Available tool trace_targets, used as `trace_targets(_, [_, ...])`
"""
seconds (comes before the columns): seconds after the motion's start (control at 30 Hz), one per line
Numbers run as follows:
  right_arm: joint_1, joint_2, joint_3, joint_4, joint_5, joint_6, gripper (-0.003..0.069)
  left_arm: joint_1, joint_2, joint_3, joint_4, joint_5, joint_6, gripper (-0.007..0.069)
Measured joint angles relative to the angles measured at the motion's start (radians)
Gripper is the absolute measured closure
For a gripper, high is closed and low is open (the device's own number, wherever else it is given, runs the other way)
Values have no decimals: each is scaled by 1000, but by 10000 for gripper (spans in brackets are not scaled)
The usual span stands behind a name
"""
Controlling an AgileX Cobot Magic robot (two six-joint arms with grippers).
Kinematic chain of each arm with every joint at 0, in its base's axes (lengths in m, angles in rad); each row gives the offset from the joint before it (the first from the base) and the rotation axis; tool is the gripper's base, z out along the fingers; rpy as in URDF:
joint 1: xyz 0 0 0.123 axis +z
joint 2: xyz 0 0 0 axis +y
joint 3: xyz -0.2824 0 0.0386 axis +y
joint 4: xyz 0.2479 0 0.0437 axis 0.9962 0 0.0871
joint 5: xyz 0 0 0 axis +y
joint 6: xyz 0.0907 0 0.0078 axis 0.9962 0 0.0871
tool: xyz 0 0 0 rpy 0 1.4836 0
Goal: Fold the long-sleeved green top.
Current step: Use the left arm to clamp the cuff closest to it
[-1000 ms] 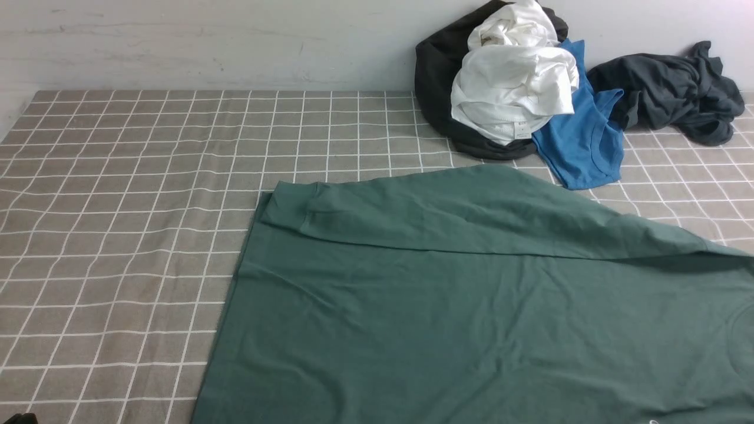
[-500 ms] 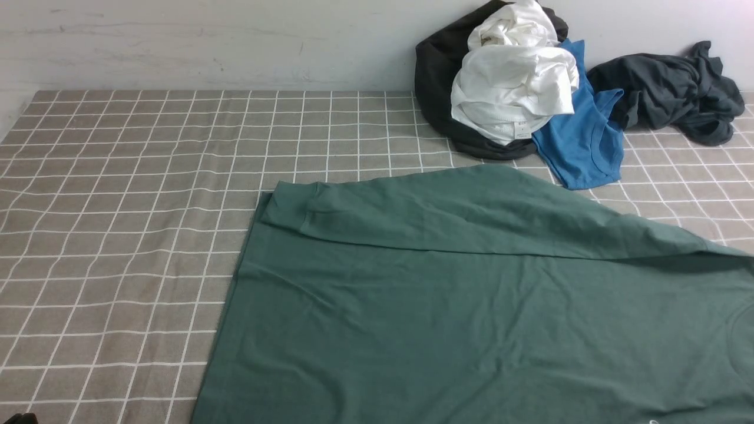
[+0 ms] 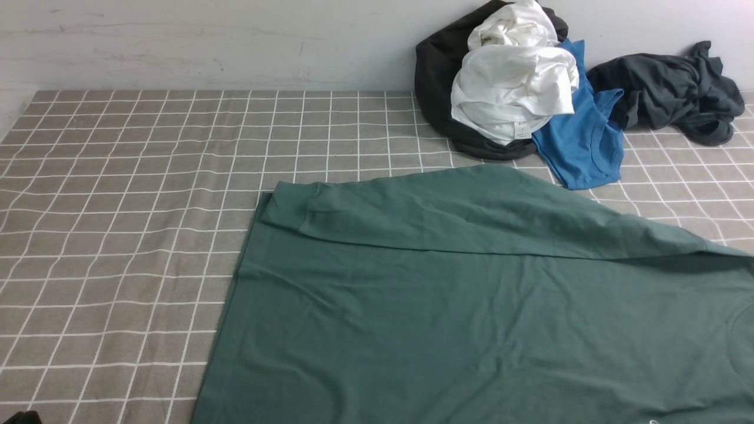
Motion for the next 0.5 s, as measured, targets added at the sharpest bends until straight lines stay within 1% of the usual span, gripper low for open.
trace_targets(0.07, [0,0,0,58,-1,11,675,0,0,0,-198,0,-119,631])
trace_targets(0.1, [0,0,0,137,-1,26,675,0,0,0,-337,0,-197,631])
trace_targets(0.13, [0,0,0,209,-1,44,675,0,0,0,-426,0,-244,631])
trace_targets(0.17, [0,0,0,226,-1,48,675,0,0,0,-468,0,-265,631])
trace_targets(0.2, [0,0,0,348,-1,77,675,0,0,0,-597,0,-317,631])
trace_targets(0.23, [0,0,1,478,-1,118,675,0,0,0,-676,-1,-336,631])
trace_targets(0.27, [0,0,1,496,0,118,675,0,0,0,-686,-1,-337,631])
trace_targets(0.3, [0,0,1,616,0,139,675,0,0,0,-734,-2,-334,631])
trace_targets(0.37, [0,0,1,746,-6,146,675,0,0,0,-761,-4,-310,631])
trace_targets(0.4, [0,0,1,767,-7,146,675,0,0,0,-761,-5,-310,631])
trace_targets(0.43, [0,0,0,825,-15,148,675,0,0,0,-769,-10,-288,631])
trace_targets(0.47, [0,0,0,834,-16,149,675,0,0,0,-769,-10,-284,631])
trace_targets(0.5, [0,0,0,856,-20,149,675,0,0,0,-772,-7,-245,631])
